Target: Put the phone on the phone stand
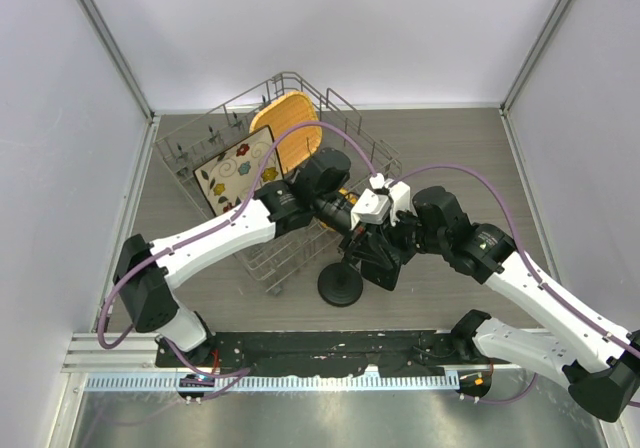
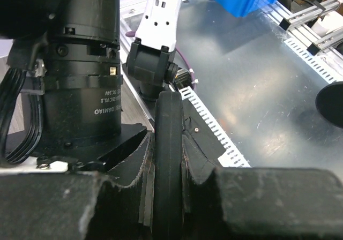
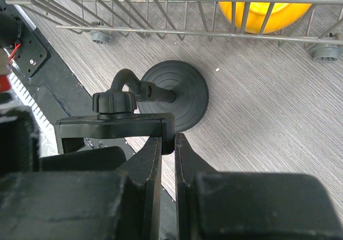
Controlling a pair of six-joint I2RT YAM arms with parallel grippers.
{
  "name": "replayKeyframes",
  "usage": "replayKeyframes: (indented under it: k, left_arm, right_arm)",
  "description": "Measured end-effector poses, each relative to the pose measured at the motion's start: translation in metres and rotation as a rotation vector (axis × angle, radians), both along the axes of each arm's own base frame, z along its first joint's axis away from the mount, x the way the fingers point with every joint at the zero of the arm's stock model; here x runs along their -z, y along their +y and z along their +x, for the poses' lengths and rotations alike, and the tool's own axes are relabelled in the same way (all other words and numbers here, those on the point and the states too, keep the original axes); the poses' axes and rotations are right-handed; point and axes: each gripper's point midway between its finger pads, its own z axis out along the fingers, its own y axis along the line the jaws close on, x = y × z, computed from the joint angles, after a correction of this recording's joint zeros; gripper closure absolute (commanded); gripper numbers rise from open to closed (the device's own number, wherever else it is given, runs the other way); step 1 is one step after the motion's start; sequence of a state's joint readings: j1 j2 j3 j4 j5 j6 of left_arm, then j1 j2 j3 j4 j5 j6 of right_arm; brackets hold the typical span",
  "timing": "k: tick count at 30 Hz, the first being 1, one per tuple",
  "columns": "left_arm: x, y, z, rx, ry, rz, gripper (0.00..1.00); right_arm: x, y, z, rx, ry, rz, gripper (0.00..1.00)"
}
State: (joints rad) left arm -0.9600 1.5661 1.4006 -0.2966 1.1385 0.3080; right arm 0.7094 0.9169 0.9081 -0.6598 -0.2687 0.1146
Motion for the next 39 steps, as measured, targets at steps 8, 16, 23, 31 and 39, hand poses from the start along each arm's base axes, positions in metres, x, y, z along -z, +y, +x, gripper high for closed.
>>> replayKeyframes:
  k: [8,16,23,31,39]
  left_arm:
    - [0.007,0.0,0.007,0.001,0.009,0.008,1.0]
    - [0.011,0.002,0.008,0.005,0.014,0.018,1.0]
    - [0.013,0.003,0.011,-0.002,0.014,0.025,1.0]
    - [0.014,0.006,0.016,-0.017,0.021,0.034,1.0]
    - [0.016,0.008,0.015,-0.015,0.029,0.045,1.0]
  right_arm:
    - [0.001,0.001,0.0,-0.012,0.003,-0.001,0.99]
    - [0.001,0.001,0.0,-0.012,0.002,-0.001,0.99]
    - [0.001,0.001,0.0,-0.013,0.002,-0.001,0.99]
    - [0.0,0.0,0.003,-0.001,-0.006,-0.001,0.99]
    - [0.0,0.001,0.002,-0.002,-0.006,0.0,0.99]
